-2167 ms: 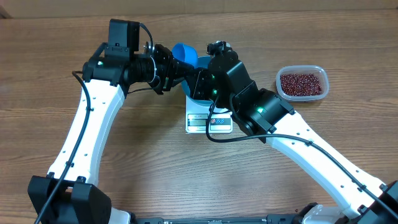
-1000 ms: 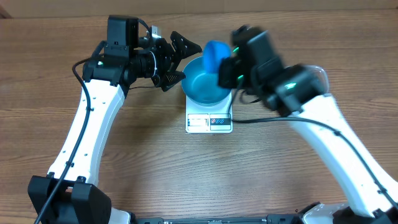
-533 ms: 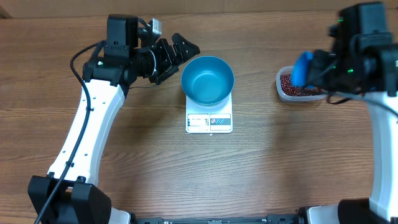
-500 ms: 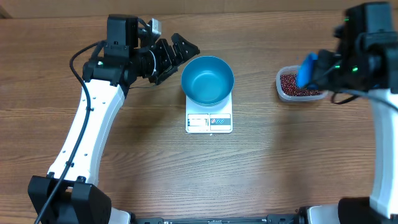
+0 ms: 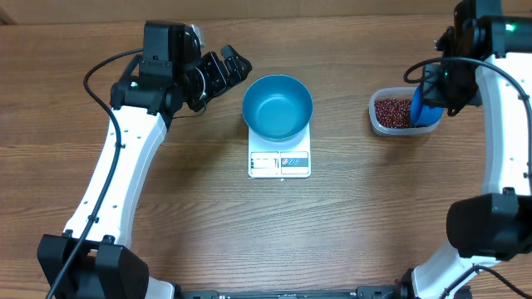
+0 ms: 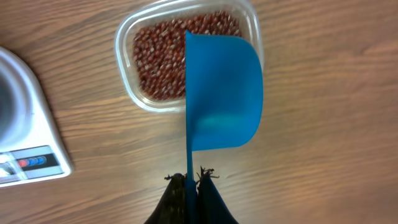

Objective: Scoop item into bowl and weigh 150g on scale
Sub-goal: 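Lower the scoop with the right gripper into the red beans tub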

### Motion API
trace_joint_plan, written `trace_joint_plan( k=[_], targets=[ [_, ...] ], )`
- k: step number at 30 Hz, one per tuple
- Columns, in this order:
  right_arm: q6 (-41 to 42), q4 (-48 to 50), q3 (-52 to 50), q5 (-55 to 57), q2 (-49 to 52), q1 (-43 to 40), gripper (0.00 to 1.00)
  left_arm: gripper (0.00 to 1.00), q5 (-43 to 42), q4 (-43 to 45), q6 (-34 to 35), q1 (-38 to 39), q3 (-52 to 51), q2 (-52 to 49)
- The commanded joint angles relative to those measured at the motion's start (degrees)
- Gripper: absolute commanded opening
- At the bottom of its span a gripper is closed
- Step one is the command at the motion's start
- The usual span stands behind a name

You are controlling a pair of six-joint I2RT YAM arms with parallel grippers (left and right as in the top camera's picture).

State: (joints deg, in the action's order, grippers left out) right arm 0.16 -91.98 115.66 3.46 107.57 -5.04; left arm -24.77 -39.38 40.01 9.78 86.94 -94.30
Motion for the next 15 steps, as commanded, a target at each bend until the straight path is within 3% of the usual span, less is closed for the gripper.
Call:
trace_joint_plan(
  k=[1, 15],
  targets=[
    [-5.22, 2.14, 0.55, 3.17, 1.44, 0.31, 0.04, 1.00, 1.40, 0.00, -1.49, 0.33, 0.15, -0.09],
    [-11.63, 3.67, 0.07, 1.20, 8.50, 0.50, 0.04, 1.00, 1.40, 0.00, -1.49, 0.33, 0.15, -0.09]
  ],
)
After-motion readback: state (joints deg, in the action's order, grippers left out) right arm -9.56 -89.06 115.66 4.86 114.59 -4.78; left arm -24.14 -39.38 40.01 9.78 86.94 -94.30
